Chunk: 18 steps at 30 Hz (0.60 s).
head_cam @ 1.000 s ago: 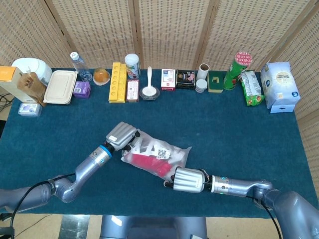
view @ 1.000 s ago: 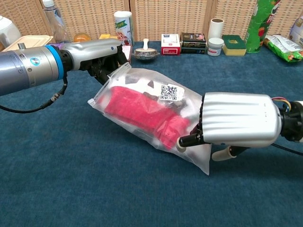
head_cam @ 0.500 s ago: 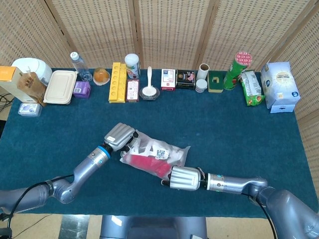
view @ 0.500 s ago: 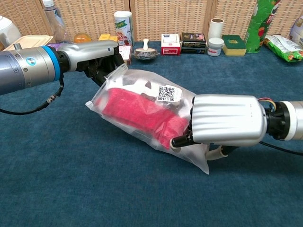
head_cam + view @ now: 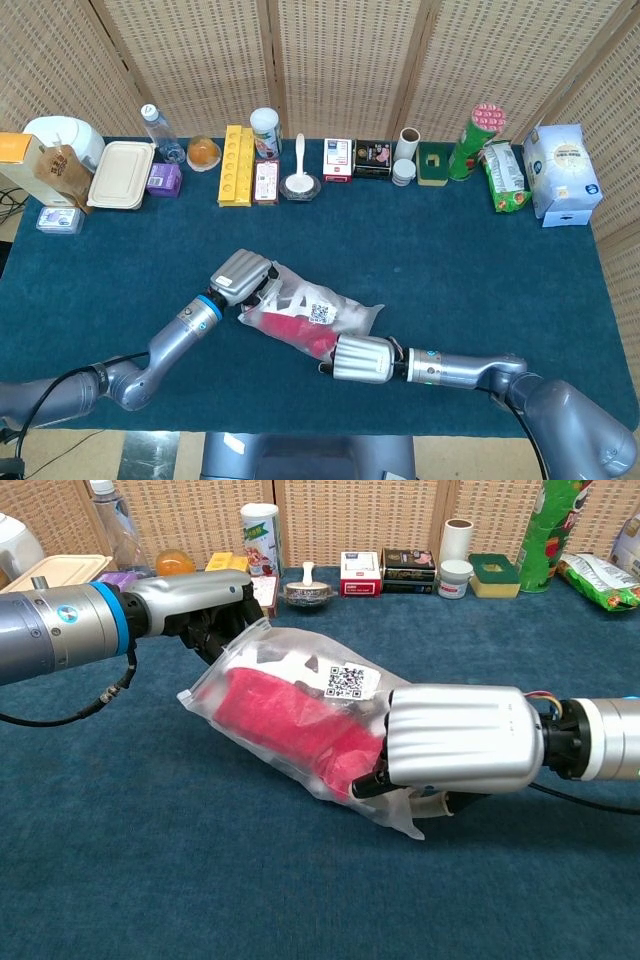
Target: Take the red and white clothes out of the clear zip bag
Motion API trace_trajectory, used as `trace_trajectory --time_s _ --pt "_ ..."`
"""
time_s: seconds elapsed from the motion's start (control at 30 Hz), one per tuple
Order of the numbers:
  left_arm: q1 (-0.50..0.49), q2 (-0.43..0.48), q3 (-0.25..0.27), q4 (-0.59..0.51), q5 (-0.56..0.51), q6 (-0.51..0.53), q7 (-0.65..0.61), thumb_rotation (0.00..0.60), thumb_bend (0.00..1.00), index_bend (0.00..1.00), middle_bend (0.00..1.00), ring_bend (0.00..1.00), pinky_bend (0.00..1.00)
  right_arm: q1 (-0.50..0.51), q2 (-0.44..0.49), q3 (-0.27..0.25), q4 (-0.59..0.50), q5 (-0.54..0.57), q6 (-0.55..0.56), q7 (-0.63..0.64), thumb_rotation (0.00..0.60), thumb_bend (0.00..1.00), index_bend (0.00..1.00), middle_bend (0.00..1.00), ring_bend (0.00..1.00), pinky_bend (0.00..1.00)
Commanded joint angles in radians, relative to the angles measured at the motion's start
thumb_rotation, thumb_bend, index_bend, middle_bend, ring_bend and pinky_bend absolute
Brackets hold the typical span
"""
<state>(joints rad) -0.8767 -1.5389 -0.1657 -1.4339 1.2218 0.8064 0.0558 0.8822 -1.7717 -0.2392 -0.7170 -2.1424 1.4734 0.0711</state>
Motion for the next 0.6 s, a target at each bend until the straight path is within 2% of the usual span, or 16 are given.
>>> trace_trajectory --time_s 0.03,0.3,0.6 --pt "0.000 0.000 0.001 0.000 0.001 0.000 0.000 0.600 0.43 0.83 1.00 1.00 1.00 0.000 -0.004 -0.004 -0.001 0.001 0.004 0.006 0.600 0.43 0.60 0.85 1.00 1.00" --pt "0.011 0.016 0.008 -0.001 0.009 0.006 -0.017 0.600 0.43 0.83 1.00 1.00 1.00 -0.002 -0.007 -0.012 -0.003 0.001 0.040 0.021 0.600 0.46 0.76 0.92 1.00 1.00" --pt "0.024 0.036 0.016 -0.013 0.032 0.014 -0.045 0.600 0.43 0.83 1.00 1.00 1.00 -0.001 0.012 -0.013 -0.042 0.006 0.047 0.002 0.600 0.47 0.83 0.95 1.00 1.00"
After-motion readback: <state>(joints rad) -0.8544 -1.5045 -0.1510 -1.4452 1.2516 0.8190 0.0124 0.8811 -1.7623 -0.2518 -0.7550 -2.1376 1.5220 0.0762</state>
